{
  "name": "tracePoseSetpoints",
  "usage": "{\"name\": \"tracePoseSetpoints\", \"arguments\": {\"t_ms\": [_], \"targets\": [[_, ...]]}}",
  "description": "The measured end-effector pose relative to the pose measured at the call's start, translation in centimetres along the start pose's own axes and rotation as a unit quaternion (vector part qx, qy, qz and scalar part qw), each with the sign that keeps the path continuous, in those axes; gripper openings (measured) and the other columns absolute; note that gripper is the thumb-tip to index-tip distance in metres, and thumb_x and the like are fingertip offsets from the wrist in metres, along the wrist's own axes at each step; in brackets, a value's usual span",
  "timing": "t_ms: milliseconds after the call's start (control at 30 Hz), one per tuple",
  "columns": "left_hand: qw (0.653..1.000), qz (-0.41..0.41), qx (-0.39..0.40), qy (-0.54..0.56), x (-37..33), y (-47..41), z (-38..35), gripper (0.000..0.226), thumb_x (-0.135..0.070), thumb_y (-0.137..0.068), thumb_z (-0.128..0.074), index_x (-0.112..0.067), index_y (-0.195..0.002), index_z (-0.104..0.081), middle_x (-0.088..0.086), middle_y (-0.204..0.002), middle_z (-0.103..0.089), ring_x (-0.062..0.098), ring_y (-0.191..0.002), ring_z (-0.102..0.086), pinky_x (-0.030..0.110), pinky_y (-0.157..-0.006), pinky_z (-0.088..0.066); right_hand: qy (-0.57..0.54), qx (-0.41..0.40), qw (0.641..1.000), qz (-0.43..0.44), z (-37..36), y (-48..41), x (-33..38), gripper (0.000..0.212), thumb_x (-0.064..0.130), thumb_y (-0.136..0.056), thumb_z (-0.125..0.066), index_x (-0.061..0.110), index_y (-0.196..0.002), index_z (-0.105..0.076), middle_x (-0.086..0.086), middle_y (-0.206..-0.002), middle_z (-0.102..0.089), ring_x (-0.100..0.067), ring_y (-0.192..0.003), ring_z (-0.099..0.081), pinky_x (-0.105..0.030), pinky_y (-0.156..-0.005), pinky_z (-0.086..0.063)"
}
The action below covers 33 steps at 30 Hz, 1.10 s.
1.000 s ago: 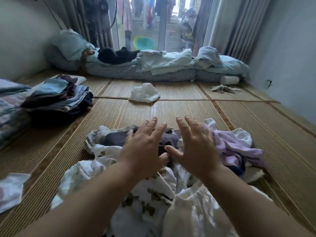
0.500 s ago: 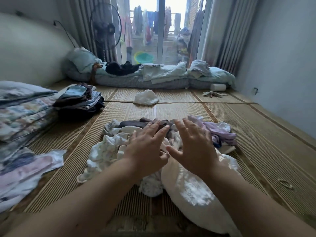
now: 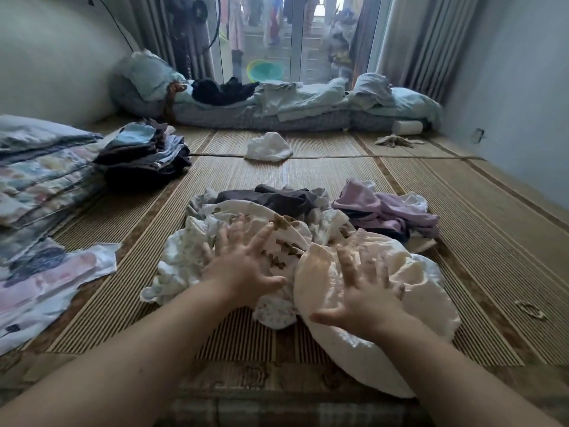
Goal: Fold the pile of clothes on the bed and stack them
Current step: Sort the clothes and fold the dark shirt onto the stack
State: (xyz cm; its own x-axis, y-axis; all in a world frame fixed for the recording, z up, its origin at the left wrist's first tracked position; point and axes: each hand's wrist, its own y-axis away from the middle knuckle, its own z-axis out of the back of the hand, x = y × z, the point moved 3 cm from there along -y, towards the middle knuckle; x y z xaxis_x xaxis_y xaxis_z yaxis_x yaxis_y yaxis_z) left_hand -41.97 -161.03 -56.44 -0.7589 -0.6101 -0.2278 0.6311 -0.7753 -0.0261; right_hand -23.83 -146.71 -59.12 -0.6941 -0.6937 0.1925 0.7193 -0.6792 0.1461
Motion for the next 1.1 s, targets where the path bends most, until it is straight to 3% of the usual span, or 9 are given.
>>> {"name": "tracePoseSetpoints", "arguments": {"t_ms": [133,333,400,567,633,700,800,933,1100], "targets": [[0.995,0.069,0.056,0.051,3.5,-2.3,-2.3,0.107,-0.085,-0.057,-0.058,-0.074,-0.119,0.029,0.005,-0.148,0.041,0.043,-0.137,0.029,0.066,-0.107,0.004,-0.048,0.053,0.997,-0.037,-2.7,-1.7,-0.5,0.128,0.086,-0.052,-0.055,0.052,-0.124,0.045,-0.002,-0.149,0.041,-0.036,-0.137,0.035,-0.065,-0.109,0.003],[0.987,0.077,-0.021,0.142,6.8,-6.4,-3.6,0.117,-0.099,-0.032,-0.048,-0.075,-0.125,0.017,-0.005,-0.144,0.047,0.038,-0.138,0.031,0.064,-0.110,-0.001,-0.073,0.035,0.996,-0.044,-4.6,-5.3,-0.2,0.129,0.087,-0.041,-0.054,0.058,-0.111,0.051,0.004,-0.141,0.047,-0.024,-0.113,0.060,-0.059,-0.108,0.013],[0.985,0.096,-0.015,0.146,8.3,-8.1,-3.7,0.121,-0.099,-0.025,-0.051,-0.077,-0.124,0.016,-0.007,-0.142,0.049,0.038,-0.139,0.029,0.062,-0.111,-0.001,-0.085,0.030,0.995,-0.042,-4.7,-7.0,-0.2,0.131,0.086,-0.039,-0.057,0.061,-0.113,0.047,0.004,-0.142,0.044,-0.029,-0.127,0.048,-0.059,-0.111,0.007],[0.966,0.065,0.099,0.231,8.9,-11.3,-5.7,0.124,-0.088,-0.020,-0.068,-0.077,-0.128,-0.009,0.002,-0.156,-0.001,0.035,-0.142,-0.020,0.049,-0.117,-0.023,-0.061,0.037,0.997,-0.015,-5.0,-10.4,-0.7,0.125,0.089,-0.035,-0.056,0.057,-0.139,0.006,-0.004,-0.156,0.023,-0.037,-0.139,0.031,-0.055,-0.115,0.003],[0.965,0.028,0.126,0.229,8.0,-12.4,-7.0,0.119,-0.089,-0.025,-0.068,-0.070,-0.132,-0.020,0.004,-0.143,-0.036,0.023,-0.131,-0.044,0.037,-0.111,-0.036,-0.049,0.036,0.998,0.006,-5.1,-11.2,-1.1,0.124,0.090,-0.035,-0.050,0.053,-0.141,0.002,-0.002,-0.159,0.012,-0.034,-0.139,0.031,-0.052,-0.114,0.010],[0.958,-0.004,0.152,0.242,6.8,-13.1,-7.9,0.110,-0.082,-0.034,-0.072,-0.064,-0.133,-0.027,-0.011,-0.121,-0.061,0.011,-0.113,-0.059,0.028,-0.099,-0.046,-0.036,0.026,0.998,0.036,-5.1,-11.8,-1.8,0.124,0.091,-0.038,-0.046,0.049,-0.144,0.000,0.005,-0.160,0.001,-0.029,-0.139,0.032,-0.049,-0.113,0.017],[0.953,-0.022,0.172,0.250,4.4,-13.9,-8.6,0.100,-0.072,-0.043,-0.075,-0.060,-0.132,-0.033,-0.020,-0.106,-0.067,0.004,-0.100,-0.063,0.026,-0.090,-0.050,-0.039,-0.005,0.998,0.042,-4.7,-11.7,-4.0,0.122,0.092,-0.038,-0.044,0.049,-0.145,-0.003,0.007,-0.160,-0.002,-0.028,-0.140,0.031,-0.048,-0.114,0.018],[0.955,-0.064,0.183,0.222,-0.3,-14.1,-9.4,0.094,-0.072,-0.048,-0.074,-0.057,-0.132,-0.035,-0.028,-0.092,-0.062,-0.002,-0.090,-0.061,0.015,-0.075,-0.043,-0.082,-0.049,0.995,-0.007,-3.9,-10.4,-8.8,0.124,0.094,-0.032,-0.050,0.056,-0.140,-0.004,-0.011,-0.159,0.015,-0.031,-0.141,0.030,-0.048,-0.118,0.006],[0.946,-0.098,0.199,0.234,-7.4,-13.7,-11.3,0.094,-0.081,-0.043,-0.072,-0.061,-0.127,-0.033,-0.029,-0.095,-0.064,-0.005,-0.090,-0.060,0.017,-0.079,-0.046,-0.064,-0.032,0.996,-0.056,-2.3,-8.4,-16.0,0.125,0.092,-0.033,-0.050,0.054,-0.143,-0.003,-0.001,-0.158,0.024,-0.030,-0.142,0.028,-0.052,-0.118,0.001]]}}
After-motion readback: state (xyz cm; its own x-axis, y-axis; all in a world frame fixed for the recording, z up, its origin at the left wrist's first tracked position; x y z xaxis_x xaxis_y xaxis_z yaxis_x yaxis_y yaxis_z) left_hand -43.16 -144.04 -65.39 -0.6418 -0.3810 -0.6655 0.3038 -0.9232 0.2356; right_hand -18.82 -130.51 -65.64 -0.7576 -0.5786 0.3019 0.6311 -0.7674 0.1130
